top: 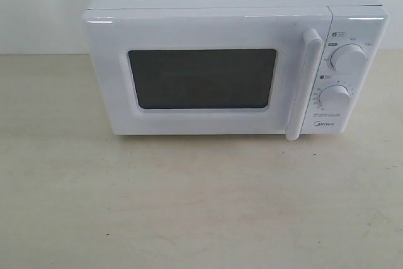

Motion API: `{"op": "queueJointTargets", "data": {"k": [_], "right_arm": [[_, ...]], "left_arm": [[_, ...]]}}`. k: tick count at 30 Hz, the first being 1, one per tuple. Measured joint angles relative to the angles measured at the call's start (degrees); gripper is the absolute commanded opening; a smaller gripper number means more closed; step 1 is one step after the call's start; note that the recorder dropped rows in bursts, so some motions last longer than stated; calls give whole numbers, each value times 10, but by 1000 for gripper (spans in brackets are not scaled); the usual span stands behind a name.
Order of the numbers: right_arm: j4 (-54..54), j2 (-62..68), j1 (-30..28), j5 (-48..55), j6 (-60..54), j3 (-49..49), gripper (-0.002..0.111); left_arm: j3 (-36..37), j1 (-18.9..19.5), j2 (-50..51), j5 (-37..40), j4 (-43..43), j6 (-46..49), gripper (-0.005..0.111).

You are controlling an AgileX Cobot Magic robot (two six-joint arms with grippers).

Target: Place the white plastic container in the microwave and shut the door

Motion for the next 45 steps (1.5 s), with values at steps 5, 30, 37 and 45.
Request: {"op": "queueJointTargets", "data": {"k": [5,30,37,45], "right_arm": [[0,0,0,0,0,0,0],[0,0,0,0,0,0,0],[0,0,0,0,0,0,0],[0,0,0,0,0,0,0]], "left_arm": [[0,0,0,4,6,-9,4],[0,0,-20,23,6,-13,4],[0,0,-20,23,6,-13,4],[0,0,-20,23,6,-13,4]]}}
